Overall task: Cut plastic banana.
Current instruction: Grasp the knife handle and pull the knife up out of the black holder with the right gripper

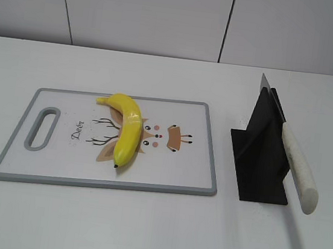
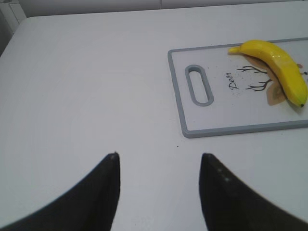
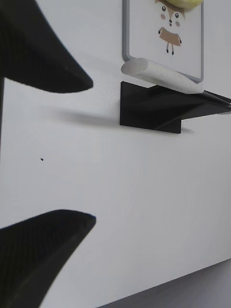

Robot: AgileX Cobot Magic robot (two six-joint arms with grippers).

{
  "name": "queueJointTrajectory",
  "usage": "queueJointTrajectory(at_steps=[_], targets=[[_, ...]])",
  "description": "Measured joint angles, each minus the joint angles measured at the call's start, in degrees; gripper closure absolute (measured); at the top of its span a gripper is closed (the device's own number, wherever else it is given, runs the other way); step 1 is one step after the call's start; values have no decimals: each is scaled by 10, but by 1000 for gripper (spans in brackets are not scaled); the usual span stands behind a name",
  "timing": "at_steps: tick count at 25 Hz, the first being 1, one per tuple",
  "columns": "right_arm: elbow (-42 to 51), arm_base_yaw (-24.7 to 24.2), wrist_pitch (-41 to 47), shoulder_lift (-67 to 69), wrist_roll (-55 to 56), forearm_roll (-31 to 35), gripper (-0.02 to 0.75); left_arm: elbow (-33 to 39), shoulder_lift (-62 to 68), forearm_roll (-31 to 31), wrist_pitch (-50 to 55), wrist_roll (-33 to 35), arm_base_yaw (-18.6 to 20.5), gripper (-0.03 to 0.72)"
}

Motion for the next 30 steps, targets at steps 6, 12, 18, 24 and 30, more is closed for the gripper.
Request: queueJointTrajectory(at_steps=[6, 12, 18, 24, 30], targets=[[0, 0, -2, 0, 0, 0, 160, 0, 0, 0, 0, 0, 0, 198], [2, 0, -88, 0, 0, 0, 160, 0, 0, 0, 0, 0, 0, 199], [3, 0, -160, 0, 0, 2, 160, 0, 0, 0, 0, 0, 0, 199], [0, 0, -167, 59, 0, 39, 160, 0, 0, 0, 0, 0, 0, 199], [-30, 0, -165, 198, -13, 75, 160, 0, 0, 0, 0, 0, 0, 199]])
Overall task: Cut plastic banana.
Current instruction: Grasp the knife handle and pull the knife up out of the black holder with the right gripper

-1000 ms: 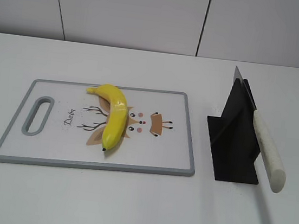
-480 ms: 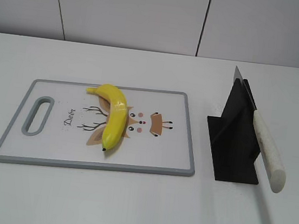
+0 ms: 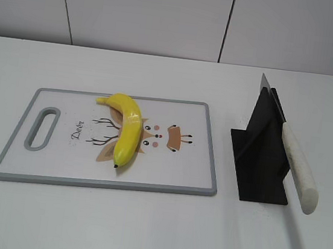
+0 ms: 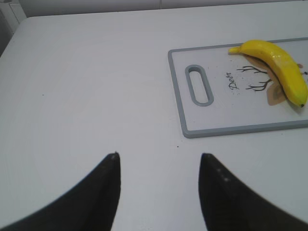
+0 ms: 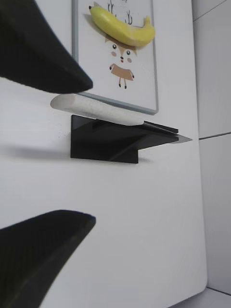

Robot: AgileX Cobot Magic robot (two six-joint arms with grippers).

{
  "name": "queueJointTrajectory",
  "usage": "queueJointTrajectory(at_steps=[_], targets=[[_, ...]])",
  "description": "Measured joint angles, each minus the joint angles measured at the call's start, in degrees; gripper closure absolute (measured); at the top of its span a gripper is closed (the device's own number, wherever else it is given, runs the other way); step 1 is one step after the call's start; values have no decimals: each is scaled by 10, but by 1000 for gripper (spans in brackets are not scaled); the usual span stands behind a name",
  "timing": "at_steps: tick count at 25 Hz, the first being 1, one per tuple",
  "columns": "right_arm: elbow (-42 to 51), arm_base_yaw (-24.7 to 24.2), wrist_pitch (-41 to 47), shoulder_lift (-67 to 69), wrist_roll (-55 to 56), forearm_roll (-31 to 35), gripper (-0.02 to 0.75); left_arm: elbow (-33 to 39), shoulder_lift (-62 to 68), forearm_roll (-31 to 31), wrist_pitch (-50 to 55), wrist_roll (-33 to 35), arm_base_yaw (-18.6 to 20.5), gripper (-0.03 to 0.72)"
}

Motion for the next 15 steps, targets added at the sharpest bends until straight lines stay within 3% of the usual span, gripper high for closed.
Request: queueJointTrajectory(at_steps=[5, 12, 15], targets=[[-40, 0, 8, 104, -38, 3, 160, 0, 0, 0, 0, 0, 0, 199], [-159, 1, 116, 260, -62, 2, 160, 0, 0, 0, 0, 0, 0, 199], [-194, 30, 124, 312, -36, -3, 160, 0, 0, 0, 0, 0, 0, 199]])
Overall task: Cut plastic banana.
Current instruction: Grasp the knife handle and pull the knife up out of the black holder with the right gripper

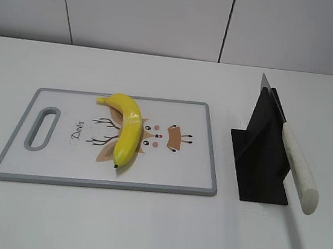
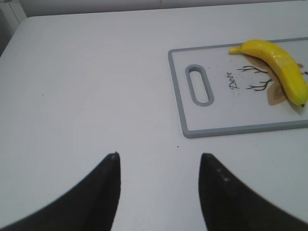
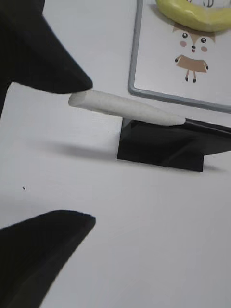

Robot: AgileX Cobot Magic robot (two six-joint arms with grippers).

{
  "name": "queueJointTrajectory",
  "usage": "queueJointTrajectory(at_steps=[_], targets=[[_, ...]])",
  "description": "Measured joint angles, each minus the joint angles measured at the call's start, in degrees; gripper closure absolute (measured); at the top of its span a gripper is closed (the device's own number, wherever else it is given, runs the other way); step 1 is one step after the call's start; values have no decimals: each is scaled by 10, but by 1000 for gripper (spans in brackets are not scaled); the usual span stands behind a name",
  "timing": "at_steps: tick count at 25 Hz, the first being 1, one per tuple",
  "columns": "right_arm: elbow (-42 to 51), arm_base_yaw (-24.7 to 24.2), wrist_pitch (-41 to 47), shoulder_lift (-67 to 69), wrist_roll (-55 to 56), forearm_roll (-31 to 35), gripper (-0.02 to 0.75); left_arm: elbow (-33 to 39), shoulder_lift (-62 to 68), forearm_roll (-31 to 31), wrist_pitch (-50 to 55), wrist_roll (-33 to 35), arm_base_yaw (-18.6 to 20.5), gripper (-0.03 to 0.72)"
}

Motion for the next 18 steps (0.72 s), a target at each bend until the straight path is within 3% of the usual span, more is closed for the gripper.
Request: queueJointTrajectory(at_steps=[7, 18], targets=[[-51, 133, 39, 121, 93, -92, 160, 0, 0, 0, 0, 0, 0, 199], [-71, 182, 50, 275, 153, -87, 213, 0, 0, 0, 0, 0, 0, 199]])
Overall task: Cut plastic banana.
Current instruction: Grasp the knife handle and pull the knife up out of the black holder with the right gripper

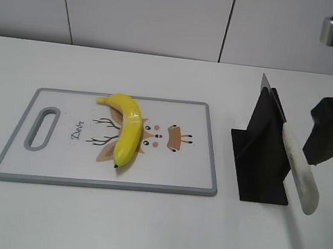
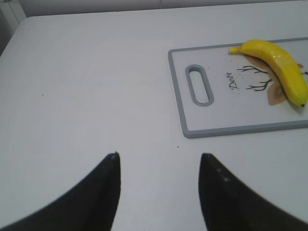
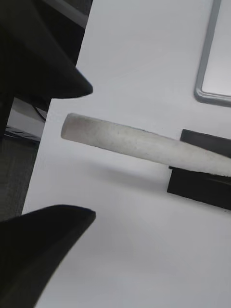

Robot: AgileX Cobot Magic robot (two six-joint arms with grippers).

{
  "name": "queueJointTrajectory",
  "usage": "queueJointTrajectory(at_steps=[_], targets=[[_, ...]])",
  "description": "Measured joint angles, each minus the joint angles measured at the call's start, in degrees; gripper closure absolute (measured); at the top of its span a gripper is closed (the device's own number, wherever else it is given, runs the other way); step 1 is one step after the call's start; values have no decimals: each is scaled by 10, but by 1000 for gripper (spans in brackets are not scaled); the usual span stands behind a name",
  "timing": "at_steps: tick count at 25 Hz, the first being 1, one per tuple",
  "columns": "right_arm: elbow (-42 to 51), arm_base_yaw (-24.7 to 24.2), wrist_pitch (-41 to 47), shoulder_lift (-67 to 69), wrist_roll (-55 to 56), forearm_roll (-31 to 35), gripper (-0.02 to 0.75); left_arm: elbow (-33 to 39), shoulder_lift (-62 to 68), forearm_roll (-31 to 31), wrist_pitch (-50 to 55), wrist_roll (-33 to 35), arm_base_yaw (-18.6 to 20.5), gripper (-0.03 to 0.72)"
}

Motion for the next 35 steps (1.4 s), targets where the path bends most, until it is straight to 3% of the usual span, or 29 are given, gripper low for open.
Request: queueJointTrajectory(at_steps=[5, 11, 16, 19, 22, 35], targets=[[-1, 2, -17, 50, 12, 27, 223, 0, 0, 0, 0, 0, 0, 199], [-2, 6, -38, 120, 56, -9, 228, 0, 0, 0, 0, 0, 0, 199], [-2, 6, -51, 161, 62, 4, 272, 0, 0, 0, 0, 0, 0, 199], [-2, 6, -58, 173, 62, 14, 359, 0, 0, 0, 0, 0, 0, 199], [-2, 6, -58, 173, 72, 11, 568, 0, 0, 0, 0, 0, 0, 199], [-2, 5, -47, 106, 92, 42, 566, 0, 0, 1, 0, 0, 0, 199]])
